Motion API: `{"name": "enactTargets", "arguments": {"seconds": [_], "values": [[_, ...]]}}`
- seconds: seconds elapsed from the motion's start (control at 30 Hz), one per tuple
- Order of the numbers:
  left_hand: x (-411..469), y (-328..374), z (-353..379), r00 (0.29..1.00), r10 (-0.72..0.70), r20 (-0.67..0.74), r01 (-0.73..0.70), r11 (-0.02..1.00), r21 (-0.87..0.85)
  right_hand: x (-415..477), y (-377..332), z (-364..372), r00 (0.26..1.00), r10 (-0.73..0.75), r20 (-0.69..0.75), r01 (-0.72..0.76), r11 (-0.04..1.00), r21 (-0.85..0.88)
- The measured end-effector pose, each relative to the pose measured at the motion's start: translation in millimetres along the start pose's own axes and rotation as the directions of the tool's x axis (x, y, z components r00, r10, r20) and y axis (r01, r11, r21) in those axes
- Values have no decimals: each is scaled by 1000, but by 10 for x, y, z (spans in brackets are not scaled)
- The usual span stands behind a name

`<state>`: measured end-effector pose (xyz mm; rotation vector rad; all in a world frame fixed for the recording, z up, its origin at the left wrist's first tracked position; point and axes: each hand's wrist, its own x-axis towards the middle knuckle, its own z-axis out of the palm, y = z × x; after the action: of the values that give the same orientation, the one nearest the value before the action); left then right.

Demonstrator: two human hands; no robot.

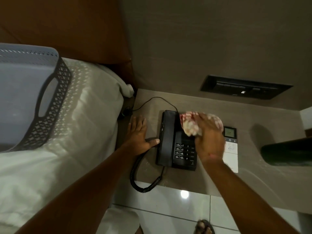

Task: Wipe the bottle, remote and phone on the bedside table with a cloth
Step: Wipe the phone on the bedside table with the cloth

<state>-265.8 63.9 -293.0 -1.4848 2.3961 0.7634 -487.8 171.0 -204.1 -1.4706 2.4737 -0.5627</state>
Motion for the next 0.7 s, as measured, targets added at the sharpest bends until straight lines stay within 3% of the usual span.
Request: {"name": "enactTargets", "arguments": {"seconds": [0.13,0.23,0.4,0.5,0.57,0.7], "values": [[-4,1,8,1000,-14,7,14,1000,-12,194,-70,279,984,-119,131,128,990,-64],[-33,20,16,1000,-26,12,26,999,-20,-447,46,374,987,-80,136,89,994,-60],[-45,36,0,999,-47,12,47,999,-13,-1484,196,303,970,-160,186,148,986,76],[-43,31,-11,999,-44,23,45,999,-20,-1227,43,98,995,-74,72,56,973,225],[-53,27,-8,999,-44,16,44,999,-14,-767,-134,49,999,-42,-28,47,977,209],[-77,28,-9,1000,-19,-24,19,1000,-4,159,-475,126,978,-209,20,206,972,111]]}}
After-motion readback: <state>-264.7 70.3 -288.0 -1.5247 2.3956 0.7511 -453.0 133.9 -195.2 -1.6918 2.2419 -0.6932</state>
